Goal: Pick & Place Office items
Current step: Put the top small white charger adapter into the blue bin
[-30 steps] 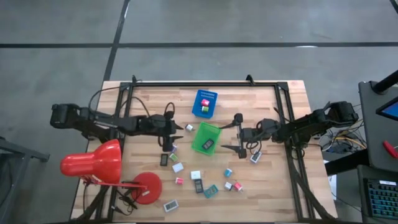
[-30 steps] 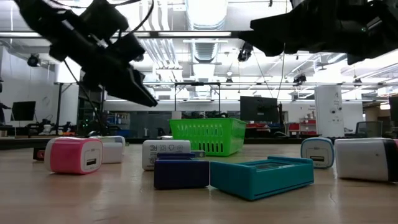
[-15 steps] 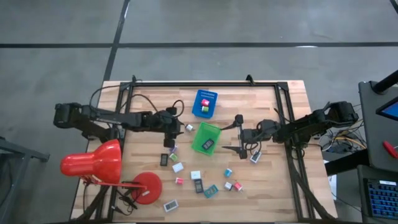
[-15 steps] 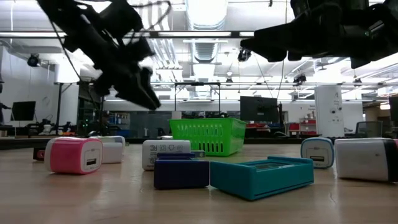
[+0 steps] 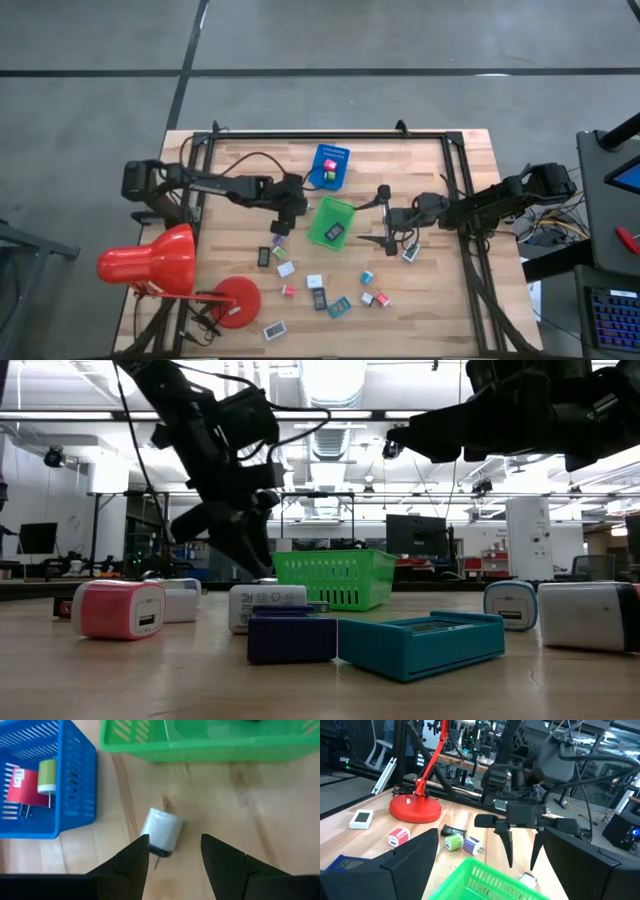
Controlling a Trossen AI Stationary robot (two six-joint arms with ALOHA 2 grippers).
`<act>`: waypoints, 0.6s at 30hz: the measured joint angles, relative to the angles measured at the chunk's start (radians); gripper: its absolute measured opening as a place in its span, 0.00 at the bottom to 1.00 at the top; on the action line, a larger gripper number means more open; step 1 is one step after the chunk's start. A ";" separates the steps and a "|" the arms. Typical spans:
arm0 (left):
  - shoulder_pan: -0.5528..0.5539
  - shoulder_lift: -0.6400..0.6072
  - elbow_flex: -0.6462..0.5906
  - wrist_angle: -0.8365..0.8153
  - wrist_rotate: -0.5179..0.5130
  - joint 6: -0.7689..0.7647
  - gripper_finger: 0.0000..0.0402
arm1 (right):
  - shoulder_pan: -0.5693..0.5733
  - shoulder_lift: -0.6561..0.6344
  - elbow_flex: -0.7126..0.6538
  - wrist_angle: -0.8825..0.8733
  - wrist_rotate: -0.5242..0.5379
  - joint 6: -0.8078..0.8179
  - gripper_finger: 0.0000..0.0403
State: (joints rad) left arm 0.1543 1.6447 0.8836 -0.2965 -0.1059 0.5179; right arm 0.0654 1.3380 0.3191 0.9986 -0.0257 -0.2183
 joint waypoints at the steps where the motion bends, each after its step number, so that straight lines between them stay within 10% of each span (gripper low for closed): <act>1: 0.005 0.009 0.012 -0.016 0.000 0.007 0.45 | 0.000 0.000 0.000 -0.001 0.000 0.001 0.87; 18: 0.072 0.076 0.123 -0.107 0.097 0.093 0.45 | 0.000 0.000 -0.001 -0.004 -0.008 0.005 0.87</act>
State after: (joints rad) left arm 0.2263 1.7203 1.0061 -0.4036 -0.0089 0.6107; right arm 0.0654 1.3381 0.3183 0.9947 -0.0341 -0.2134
